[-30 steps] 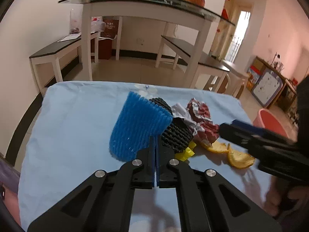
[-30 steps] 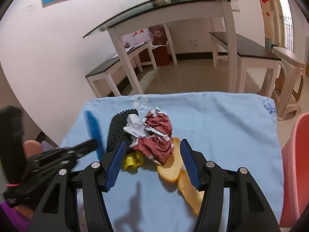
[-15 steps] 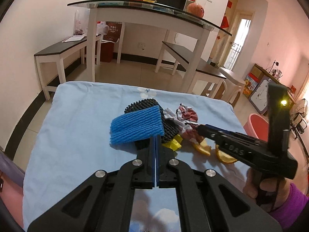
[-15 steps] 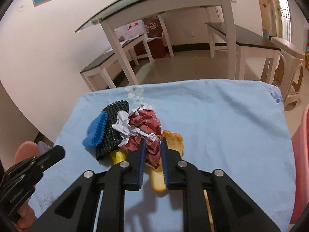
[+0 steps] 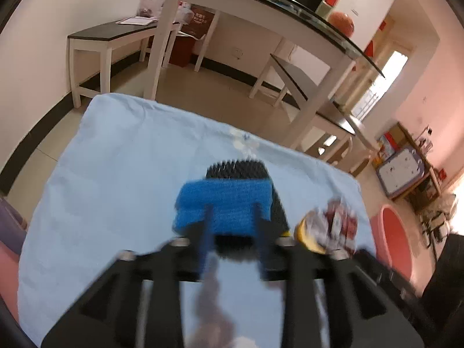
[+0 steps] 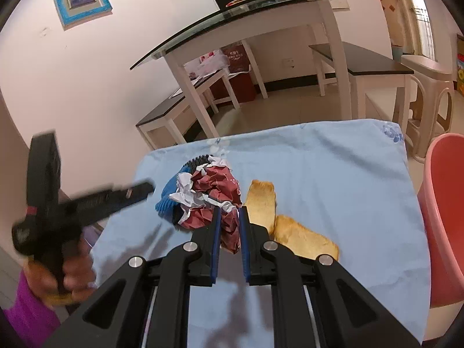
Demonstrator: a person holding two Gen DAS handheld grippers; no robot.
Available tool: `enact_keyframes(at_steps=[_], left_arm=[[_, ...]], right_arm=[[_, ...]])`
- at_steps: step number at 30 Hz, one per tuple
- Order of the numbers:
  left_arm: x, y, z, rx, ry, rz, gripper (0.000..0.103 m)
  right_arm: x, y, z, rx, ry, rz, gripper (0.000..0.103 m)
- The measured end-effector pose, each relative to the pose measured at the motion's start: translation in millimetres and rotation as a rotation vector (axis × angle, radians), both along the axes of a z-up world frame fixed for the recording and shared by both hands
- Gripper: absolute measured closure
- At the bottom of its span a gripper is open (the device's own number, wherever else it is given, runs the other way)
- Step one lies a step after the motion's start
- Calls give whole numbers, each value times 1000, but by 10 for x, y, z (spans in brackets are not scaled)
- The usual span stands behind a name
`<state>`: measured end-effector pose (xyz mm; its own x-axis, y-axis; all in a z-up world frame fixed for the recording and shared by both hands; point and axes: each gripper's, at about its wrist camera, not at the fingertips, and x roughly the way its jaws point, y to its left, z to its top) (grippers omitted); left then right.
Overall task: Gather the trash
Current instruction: 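Carry the blue mesh with the left tool while the right tool carries the foil wrapper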
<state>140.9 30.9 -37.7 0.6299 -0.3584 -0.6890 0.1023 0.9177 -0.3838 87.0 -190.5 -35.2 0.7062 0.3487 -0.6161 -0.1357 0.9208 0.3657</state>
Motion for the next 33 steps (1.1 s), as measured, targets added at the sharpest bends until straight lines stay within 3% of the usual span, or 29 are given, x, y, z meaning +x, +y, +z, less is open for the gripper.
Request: enact_keyframes(at_steps=[5,11,16,17,18,20,23,33], left_arm=[[176,-83,-51,13,6,16,58],[245,-291,-283,78,53,-38,58],[118,-325,-314,143,-6,-44,58],[98,-322,-321,156,-7,-44,61],[80,-322,-330,163,-6,-43,73],[42,-291,-352,177,4,-41,89],[-63,-219,-303,153,2,-46,101],[-633,-68,68,114,-93,-62,103]], right_arm=[[-26,-2,6,-14,-15,0,92],[-26,-36,-51,-1,7,-4,91],[-44,-62,-64,-1,13,-8,91],[-52,-59,-60,1,13,-9,91],[-69,-57,-52,3,13,-8,91],[-88,-48,-31,2,10,-5,91],[-162,-39,19,-5,-4,-1,91],[-508,-86,209,-18,-47,-22,91]])
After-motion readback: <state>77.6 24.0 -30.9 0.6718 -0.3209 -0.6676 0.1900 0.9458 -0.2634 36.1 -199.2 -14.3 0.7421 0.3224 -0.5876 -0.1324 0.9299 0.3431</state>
